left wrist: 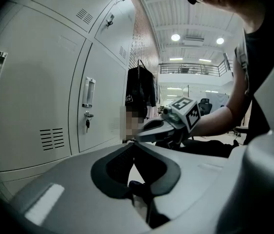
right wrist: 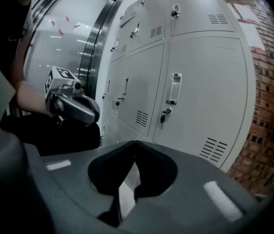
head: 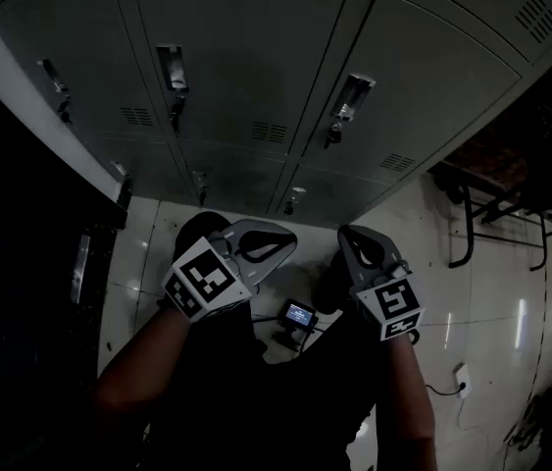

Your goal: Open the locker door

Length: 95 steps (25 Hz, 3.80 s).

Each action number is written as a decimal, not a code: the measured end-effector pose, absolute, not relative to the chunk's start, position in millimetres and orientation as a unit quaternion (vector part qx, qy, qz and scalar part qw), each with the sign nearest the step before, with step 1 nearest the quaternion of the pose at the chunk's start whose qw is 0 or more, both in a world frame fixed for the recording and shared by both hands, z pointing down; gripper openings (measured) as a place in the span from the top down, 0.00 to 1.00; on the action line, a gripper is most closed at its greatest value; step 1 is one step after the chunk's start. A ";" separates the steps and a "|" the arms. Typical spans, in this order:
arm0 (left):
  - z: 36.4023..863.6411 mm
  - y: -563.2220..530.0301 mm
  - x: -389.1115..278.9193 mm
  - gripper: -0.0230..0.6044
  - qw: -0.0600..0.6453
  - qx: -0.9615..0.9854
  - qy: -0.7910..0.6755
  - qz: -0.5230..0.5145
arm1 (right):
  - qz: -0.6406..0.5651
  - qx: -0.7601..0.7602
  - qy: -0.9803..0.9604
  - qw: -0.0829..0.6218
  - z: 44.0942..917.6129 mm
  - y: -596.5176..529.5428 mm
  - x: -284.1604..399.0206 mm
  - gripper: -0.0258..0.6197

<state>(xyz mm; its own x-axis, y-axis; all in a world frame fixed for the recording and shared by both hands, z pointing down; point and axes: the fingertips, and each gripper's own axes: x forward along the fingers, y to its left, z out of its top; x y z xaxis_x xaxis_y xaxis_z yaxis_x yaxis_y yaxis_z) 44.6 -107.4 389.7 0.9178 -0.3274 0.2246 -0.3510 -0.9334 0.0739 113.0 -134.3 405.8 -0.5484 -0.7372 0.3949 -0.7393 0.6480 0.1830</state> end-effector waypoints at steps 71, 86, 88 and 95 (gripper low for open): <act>399.9 -102.6 43.1 0.94 0.057 0.975 -0.165 0.134 | -0.375 0.485 -0.563 0.554 387.0 -66.3 268.6 0.85; 400.9 -102.4 43.3 0.94 0.059 0.975 -0.165 0.135 | -0.024 0.553 -0.821 0.140 355.0 -36.0 211.0 0.96; 401.1 -101.8 42.4 0.94 0.060 0.975 -0.164 0.136 | 0.019 0.518 -0.847 0.118 360.6 -39.1 196.5 0.96; 397.5 -103.2 43.0 0.94 0.058 0.976 -0.162 0.131 | 0.094 0.460 -0.878 0.093 377.3 -51.1 182.8 0.96</act>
<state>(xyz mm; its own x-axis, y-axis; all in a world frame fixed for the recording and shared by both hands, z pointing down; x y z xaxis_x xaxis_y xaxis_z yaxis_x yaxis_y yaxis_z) 43.0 -103.2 397.5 0.9132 -0.3008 0.2749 -0.3310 -0.9410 0.0699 182.8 -51.1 377.3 -0.5585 -0.7908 0.2504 -0.8259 0.5583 -0.0790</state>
